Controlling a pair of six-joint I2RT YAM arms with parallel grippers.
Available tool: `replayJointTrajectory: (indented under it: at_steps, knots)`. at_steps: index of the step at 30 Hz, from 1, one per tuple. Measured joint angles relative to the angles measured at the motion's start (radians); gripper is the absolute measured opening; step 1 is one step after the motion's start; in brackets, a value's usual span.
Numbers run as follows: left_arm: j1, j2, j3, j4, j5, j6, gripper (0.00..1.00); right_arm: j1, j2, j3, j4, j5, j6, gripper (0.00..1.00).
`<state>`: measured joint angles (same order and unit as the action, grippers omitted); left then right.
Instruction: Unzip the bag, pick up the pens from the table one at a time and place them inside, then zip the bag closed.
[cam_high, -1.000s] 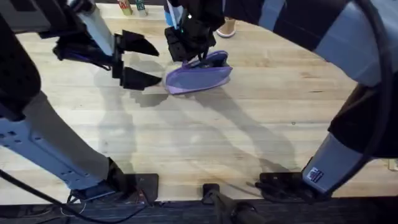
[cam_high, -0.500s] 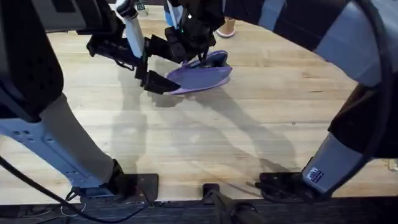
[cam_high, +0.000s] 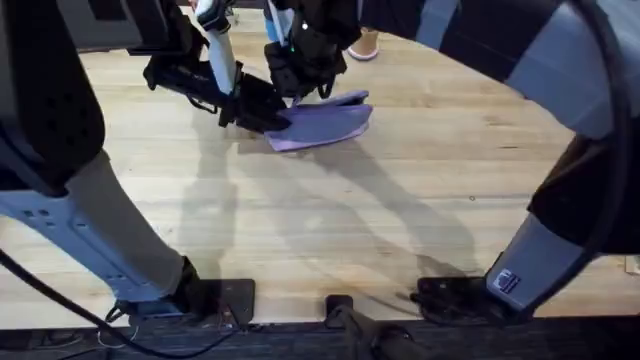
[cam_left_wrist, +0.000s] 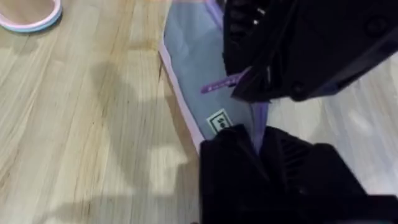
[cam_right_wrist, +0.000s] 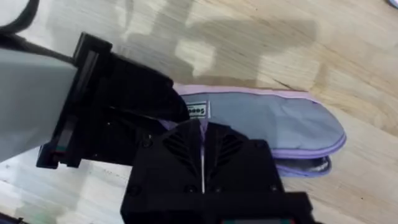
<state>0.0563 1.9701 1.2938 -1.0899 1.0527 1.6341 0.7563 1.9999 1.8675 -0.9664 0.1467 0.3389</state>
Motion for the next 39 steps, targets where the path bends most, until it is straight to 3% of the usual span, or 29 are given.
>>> replayJointTrajectory:
  at_steps: [12,32,39]
  knots:
    - [-0.002,0.000,0.000,0.002,-0.001,0.000,0.043,-0.035,0.000,0.000,-0.018,-0.013,0.000,0.031]
    - [-0.002,0.000,0.000,0.005,0.001,0.000,0.043,-0.229,0.000,0.000,-0.156,-0.069,-0.090,0.033]
    - [-0.002,0.000,0.000,0.006,0.002,0.000,0.043,-0.284,0.000,0.000,-0.160,-0.069,-0.189,0.034]
